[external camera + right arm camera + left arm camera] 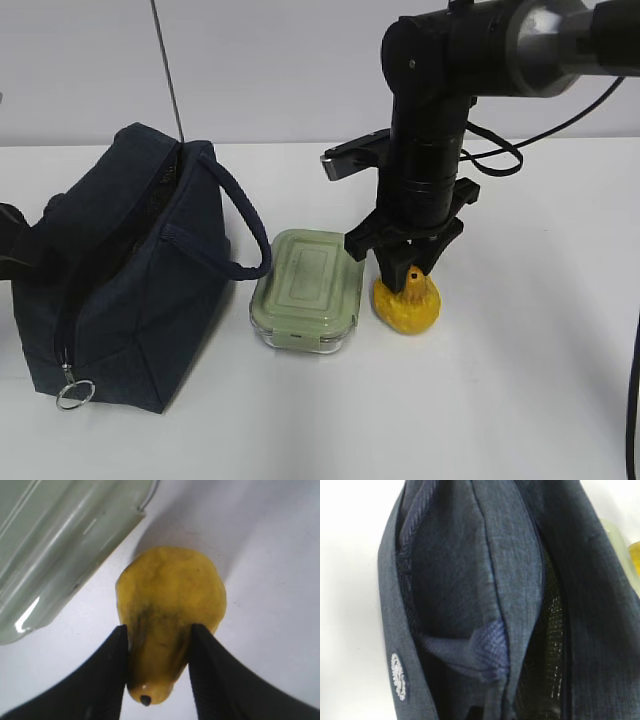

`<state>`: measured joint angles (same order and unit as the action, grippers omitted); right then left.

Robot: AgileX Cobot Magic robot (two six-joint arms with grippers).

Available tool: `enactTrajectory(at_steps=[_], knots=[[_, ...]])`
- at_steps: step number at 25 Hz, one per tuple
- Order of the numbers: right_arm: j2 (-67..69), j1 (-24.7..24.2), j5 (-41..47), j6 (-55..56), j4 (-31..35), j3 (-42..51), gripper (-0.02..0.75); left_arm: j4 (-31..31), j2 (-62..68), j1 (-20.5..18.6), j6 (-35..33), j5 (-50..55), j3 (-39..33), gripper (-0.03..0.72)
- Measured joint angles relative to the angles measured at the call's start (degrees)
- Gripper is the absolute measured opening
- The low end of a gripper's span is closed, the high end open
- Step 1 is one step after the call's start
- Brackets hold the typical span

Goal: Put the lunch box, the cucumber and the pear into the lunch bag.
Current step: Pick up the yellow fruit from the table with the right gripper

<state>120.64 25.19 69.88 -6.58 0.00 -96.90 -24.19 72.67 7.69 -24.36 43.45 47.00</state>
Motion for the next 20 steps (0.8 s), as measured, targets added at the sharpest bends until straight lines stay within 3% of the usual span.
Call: enactTrajectory(at_steps=[7, 15, 20], knots=[[0.11, 0.00, 0.00, 0.10, -0.78, 0.00, 0.201, 0.11, 0.00, 0.00, 0.00, 0.04, 0.00, 0.003], [-3.81, 0.00, 0.00, 0.10, -1.17, -0.88, 0.191, 0.16, 0.00, 0.00, 0.00, 0.04, 0.00, 0.003], [-10.27, 0.00, 0.29, -1.04, 4.13, -6.50, 0.191, 0.16, 0.00, 0.00, 0.00, 0.04, 0.00, 0.003]])
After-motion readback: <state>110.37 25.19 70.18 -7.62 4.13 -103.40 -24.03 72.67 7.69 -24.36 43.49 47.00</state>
